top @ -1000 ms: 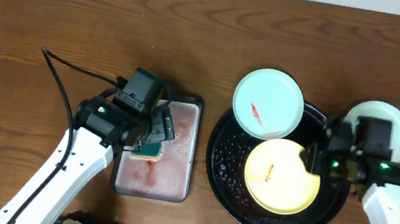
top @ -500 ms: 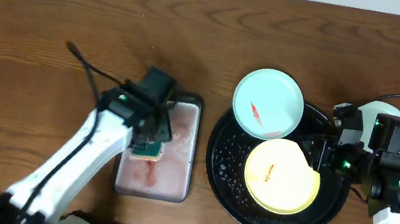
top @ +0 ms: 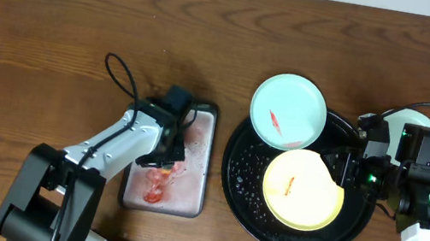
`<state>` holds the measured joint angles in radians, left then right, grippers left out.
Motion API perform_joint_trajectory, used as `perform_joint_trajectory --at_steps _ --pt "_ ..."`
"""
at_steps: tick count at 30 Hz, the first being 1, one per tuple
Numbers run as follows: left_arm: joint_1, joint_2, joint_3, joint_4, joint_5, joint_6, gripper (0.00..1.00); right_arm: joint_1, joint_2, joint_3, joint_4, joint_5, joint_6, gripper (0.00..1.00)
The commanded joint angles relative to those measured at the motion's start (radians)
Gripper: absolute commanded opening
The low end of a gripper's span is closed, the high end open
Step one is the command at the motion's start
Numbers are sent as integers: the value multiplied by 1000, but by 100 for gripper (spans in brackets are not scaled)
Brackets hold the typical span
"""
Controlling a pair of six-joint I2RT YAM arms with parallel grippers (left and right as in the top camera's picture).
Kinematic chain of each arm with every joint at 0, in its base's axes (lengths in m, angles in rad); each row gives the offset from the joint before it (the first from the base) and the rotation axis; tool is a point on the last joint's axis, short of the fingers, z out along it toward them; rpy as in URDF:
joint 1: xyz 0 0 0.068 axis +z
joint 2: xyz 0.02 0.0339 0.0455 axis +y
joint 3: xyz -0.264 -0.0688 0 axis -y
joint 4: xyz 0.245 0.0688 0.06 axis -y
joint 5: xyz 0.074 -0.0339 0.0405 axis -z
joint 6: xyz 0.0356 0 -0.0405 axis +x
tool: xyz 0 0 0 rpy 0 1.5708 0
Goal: Clean dirty plates on tray and stack at the side
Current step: 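Grasp the green sponge with the left gripper and lift it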
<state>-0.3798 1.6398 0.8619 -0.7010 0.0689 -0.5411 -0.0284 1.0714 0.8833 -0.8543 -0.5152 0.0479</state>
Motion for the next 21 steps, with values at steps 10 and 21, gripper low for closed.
perform_joint_trajectory --at_steps 10,21 --pt "-5 -193 23 -79 -8 107 60 10 -3 5 3 41 3 28" --pt "-5 -59 -60 140 -100 100 29 10 -3 5 0 43 11 28"
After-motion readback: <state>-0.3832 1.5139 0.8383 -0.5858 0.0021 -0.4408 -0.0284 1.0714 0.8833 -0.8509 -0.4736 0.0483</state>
